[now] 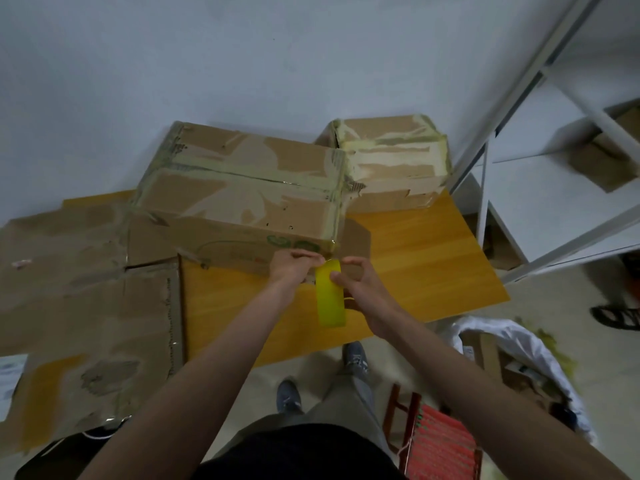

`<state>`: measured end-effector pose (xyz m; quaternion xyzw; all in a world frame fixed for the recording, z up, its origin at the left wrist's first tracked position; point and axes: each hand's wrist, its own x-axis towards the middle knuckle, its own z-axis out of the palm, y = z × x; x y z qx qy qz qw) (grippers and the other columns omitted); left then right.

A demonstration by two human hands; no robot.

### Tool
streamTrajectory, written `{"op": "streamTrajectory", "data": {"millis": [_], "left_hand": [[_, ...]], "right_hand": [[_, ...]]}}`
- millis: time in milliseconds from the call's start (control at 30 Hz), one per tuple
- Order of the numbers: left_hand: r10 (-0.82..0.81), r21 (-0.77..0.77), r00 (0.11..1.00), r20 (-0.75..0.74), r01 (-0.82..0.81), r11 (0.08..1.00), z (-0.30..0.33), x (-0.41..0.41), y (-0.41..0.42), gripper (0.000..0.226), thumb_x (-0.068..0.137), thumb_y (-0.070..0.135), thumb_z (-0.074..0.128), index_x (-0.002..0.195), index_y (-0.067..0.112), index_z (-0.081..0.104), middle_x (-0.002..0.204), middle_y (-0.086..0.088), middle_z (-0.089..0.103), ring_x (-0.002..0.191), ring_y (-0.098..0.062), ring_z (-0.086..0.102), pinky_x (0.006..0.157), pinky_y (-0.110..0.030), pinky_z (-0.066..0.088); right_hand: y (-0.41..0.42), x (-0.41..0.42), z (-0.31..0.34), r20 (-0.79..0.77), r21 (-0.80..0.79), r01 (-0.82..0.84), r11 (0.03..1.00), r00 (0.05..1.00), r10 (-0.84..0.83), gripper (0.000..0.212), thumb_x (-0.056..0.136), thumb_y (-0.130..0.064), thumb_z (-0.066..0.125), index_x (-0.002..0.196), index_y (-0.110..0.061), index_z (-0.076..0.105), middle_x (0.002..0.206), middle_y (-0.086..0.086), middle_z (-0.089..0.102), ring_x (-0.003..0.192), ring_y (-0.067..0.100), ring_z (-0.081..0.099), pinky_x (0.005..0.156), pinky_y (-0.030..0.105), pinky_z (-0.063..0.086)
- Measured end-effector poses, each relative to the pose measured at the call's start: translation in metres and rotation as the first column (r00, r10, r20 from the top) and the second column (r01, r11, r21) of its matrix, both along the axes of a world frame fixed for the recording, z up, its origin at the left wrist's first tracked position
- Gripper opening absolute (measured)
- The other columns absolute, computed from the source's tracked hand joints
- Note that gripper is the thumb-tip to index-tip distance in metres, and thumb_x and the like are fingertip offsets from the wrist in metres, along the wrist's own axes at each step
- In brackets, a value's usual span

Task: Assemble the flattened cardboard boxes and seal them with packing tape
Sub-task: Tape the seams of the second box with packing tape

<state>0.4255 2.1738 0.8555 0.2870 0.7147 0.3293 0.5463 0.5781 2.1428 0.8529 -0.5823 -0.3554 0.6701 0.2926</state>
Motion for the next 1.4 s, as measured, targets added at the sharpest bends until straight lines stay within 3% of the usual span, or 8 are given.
{"op": "streamTrajectory", "data": {"millis": [267, 400, 533, 667, 900, 1100, 1267, 1400], "left_hand": [[-0.020, 0.243, 0.957, -0.288, 0.093, 0.965, -0.023, 0.007, -0.038, 0.006, 0.086, 0.006, 0.073, 0.082, 0.010, 0.077, 0.078, 0.011, 0.068, 0.081, -0.006, 0.062, 0.089, -0.027, 0.048], [0.098, 0.392, 0.943, -0.317, 0.036, 0.919, -0.037, 0.000, -0.060, 0.006, 0.085, 0.002, 0.072, 0.081, 0.007, 0.074, 0.090, -0.005, 0.064, 0.078, 0.006, 0.055, 0.072, -0.004, 0.039], [0.175, 0.497, 0.931, -0.320, 0.008, 0.867, -0.044, -0.005, -0.071, 0.007, 0.085, 0.001, 0.071, 0.079, 0.006, 0.069, 0.090, -0.008, 0.060, 0.081, -0.001, 0.056, 0.075, -0.026, 0.048], [0.125, 0.595, 0.935, -0.331, 0.104, 0.797, -0.031, 0.000, -0.076, 0.009, 0.088, 0.006, 0.070, 0.080, 0.009, 0.069, 0.088, 0.001, 0.056, 0.083, -0.003, 0.055, 0.074, -0.016, 0.044], [0.195, 0.439, 0.955, -0.222, -0.081, 0.895, -0.032, -0.010, -0.071, 0.012, 0.087, 0.011, 0.071, 0.082, 0.022, 0.072, 0.095, 0.003, 0.057, 0.093, -0.013, 0.057, 0.083, -0.026, 0.048], [0.039, 0.245, 0.923, -0.382, 0.060, 0.968, -0.050, -0.025, -0.061, 0.006, 0.088, 0.015, 0.072, 0.084, 0.012, 0.074, 0.084, 0.020, 0.046, 0.108, -0.028, 0.054, 0.099, -0.045, 0.044], [-0.173, 0.044, 0.844, -0.508, 0.226, 0.973, -0.083, -0.035, -0.061, 0.008, 0.092, 0.023, 0.065, 0.096, 0.016, 0.063, 0.102, 0.002, 0.044, 0.109, -0.029, 0.051, 0.090, -0.040, 0.047], [-0.247, -0.164, 0.851, -0.463, 0.192, 0.968, -0.098, -0.047, -0.061, 0.046, 0.090, 0.038, 0.065, 0.128, 0.018, 0.047, 0.127, -0.010, 0.038, 0.111, -0.038, 0.054, 0.096, -0.047, 0.046]], "right_hand": [[-0.019, -0.002, -0.014, 0.101, 0.032, -0.056, 0.998, 0.993, 0.052, 0.050, 0.091, -0.019, 0.072, 0.128, -0.039, 0.045, 0.085, 0.010, 0.052, 0.076, 0.019, 0.051, 0.068, 0.034, 0.044], [-0.026, -0.009, -0.019, 0.128, 0.078, -0.085, 0.993, 0.989, 0.075, 0.049, 0.090, -0.014, 0.071, 0.125, -0.040, 0.049, 0.085, 0.009, 0.052, 0.078, 0.018, 0.053, 0.067, 0.029, 0.043], [-0.027, -0.022, -0.021, 0.172, 0.122, -0.121, 0.985, 0.980, 0.100, 0.048, 0.089, -0.010, 0.070, 0.122, -0.039, 0.052, 0.084, 0.008, 0.050, 0.078, 0.017, 0.051, 0.068, 0.028, 0.043], [-0.028, -0.025, -0.026, 0.198, 0.127, -0.126, 0.984, 0.975, 0.099, 0.031, 0.093, -0.010, 0.066, 0.115, -0.030, 0.056, 0.084, 0.009, 0.046, 0.078, 0.020, 0.045, 0.066, 0.031, 0.039], [-0.035, -0.023, -0.033, 0.211, 0.210, -0.210, 0.955, 0.963, 0.166, 0.019, 0.095, -0.006, 0.062, 0.104, -0.018, 0.052, 0.088, 0.003, 0.049, 0.077, 0.016, 0.045, 0.063, 0.028, 0.037], [-0.036, -0.030, -0.048, 0.204, 0.222, -0.296, 0.929, 0.946, 0.252, 0.021, 0.096, -0.007, 0.062, 0.106, -0.021, 0.049, 0.092, 0.003, 0.050, 0.078, 0.014, 0.047, 0.067, 0.028, 0.041], [-0.031, -0.037, -0.071, 0.290, 0.171, -0.429, 0.887, 0.882, 0.371, 0.024, 0.096, -0.010, 0.060, 0.109, -0.026, 0.046, 0.090, 0.004, 0.051, 0.076, 0.019, 0.047, 0.065, 0.031, 0.040], [-0.019, -0.050, -0.094, 0.371, 0.142, -0.486, 0.862, 0.834, 0.409, 0.044, 0.093, -0.005, 0.063, 0.116, -0.031, 0.036, 0.091, 0.011, 0.053, 0.074, 0.022, 0.051, 0.059, 0.032, 0.040]]}}
